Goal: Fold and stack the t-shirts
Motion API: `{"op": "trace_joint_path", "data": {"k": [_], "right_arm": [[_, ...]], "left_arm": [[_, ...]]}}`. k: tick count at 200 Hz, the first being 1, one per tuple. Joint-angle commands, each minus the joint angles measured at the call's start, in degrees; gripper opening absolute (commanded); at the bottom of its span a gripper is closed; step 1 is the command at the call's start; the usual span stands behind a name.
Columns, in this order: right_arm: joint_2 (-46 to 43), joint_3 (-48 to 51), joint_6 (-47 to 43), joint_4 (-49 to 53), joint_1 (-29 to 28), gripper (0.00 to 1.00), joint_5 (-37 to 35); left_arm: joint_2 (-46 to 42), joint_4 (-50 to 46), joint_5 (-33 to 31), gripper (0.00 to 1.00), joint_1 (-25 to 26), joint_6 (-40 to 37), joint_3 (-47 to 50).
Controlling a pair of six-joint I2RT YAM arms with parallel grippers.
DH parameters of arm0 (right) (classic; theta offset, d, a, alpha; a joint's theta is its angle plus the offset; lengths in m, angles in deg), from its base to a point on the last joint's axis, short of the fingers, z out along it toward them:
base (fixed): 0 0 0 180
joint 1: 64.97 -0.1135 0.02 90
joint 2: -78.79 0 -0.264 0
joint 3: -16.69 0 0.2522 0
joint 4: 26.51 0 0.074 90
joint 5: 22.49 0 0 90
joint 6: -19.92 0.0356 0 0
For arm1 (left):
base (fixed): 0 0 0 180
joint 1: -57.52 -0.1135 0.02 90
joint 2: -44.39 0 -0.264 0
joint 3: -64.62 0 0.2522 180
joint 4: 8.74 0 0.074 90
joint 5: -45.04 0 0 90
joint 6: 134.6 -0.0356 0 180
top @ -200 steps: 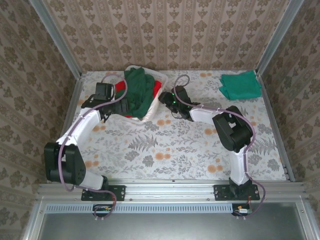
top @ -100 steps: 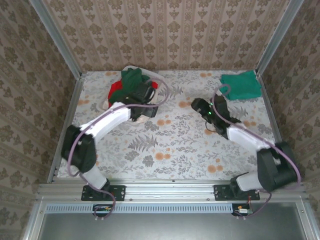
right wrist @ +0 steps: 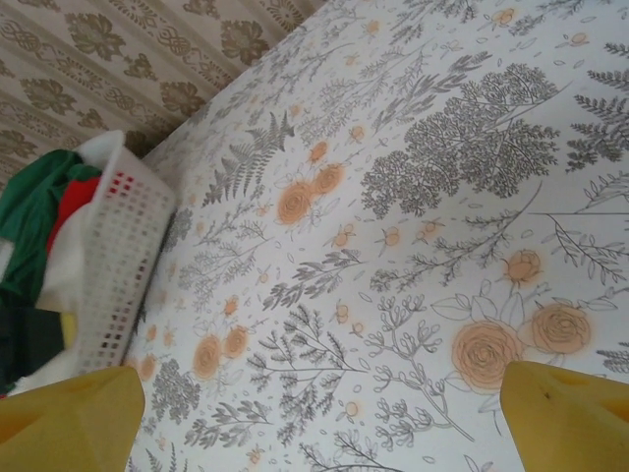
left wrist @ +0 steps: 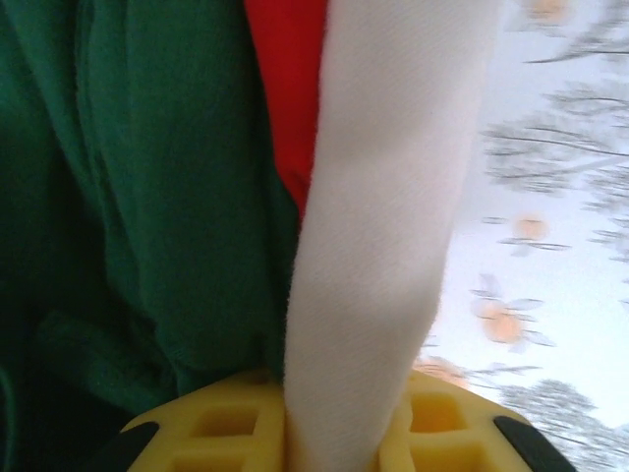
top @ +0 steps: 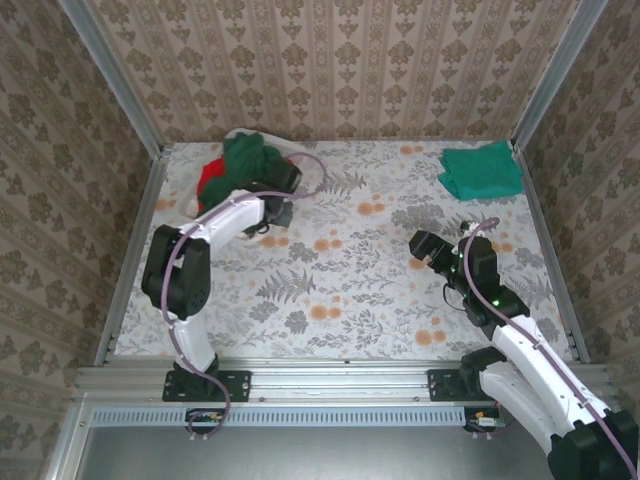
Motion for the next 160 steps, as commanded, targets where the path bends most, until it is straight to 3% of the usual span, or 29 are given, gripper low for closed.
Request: {"op": "trace_joint_path", "data": {"k": [1, 70, 116, 160], "right_arm": [[-0.8, 1.0, -1.3, 2.2, 0.3, 0.95, -0.4], [-0.2, 1.5, -1.5, 2.1, 0.4, 0.96, -2.3], [0.4, 1.6, -1.1, 1.5, 0.4, 0.96, -3.7], [0.6, 2.1, -0.7, 0.2, 0.4, 0.96, -3.2]], "left_arm": [[-2.5, -0.4, -2.4, 0.14, -8.8, 4.7, 2.4], [3.8, 3.2, -1.4, 0.00, -16.2, -5.6, -3.1], [6.6, 8.9, 1.4, 0.00, -15.8, -16.6, -5.6], [10.9, 9.8, 3.8, 0.00, -19.8, -21.8, -9.5]]}}
